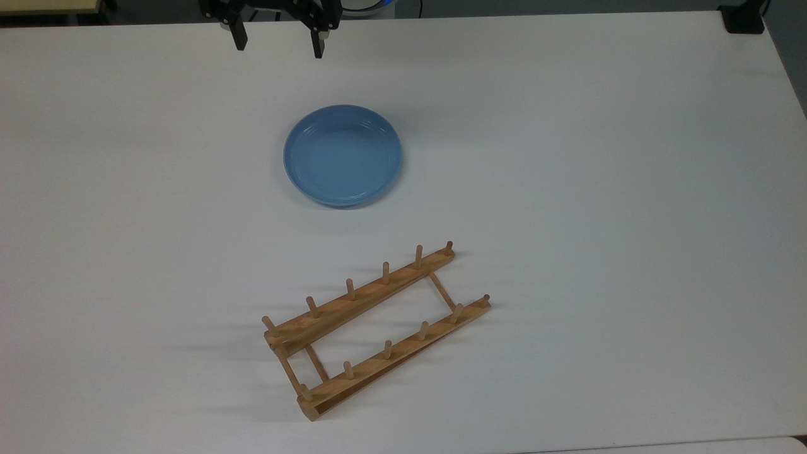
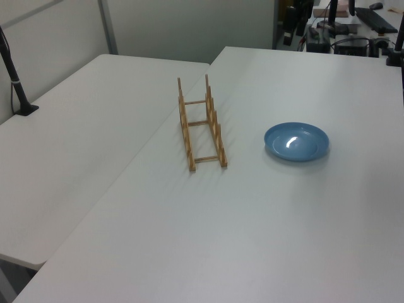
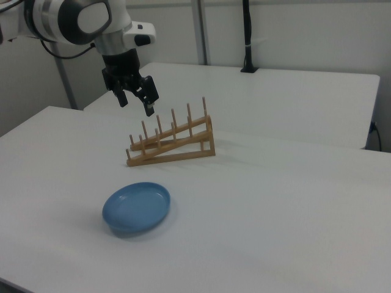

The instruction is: Place plate in plate rack

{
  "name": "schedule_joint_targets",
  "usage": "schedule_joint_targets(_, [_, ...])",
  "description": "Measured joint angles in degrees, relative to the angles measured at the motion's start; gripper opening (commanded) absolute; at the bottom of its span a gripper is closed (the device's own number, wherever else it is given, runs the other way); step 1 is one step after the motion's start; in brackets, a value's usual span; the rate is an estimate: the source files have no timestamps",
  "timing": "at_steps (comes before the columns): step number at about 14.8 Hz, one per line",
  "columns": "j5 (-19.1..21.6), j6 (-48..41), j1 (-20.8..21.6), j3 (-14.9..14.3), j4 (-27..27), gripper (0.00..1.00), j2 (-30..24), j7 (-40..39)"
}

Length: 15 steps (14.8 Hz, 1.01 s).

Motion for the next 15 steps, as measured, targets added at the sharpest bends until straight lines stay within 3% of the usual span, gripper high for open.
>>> schedule_joint_targets(12, [-0.09,-0.01,1.01,0.13,-0.53,1.0,0.08,-0.49])
schedule_joint_targets(15, [-1.98,-2.12,0.99,0.08,-0.59,1.0,0.07,-11.31])
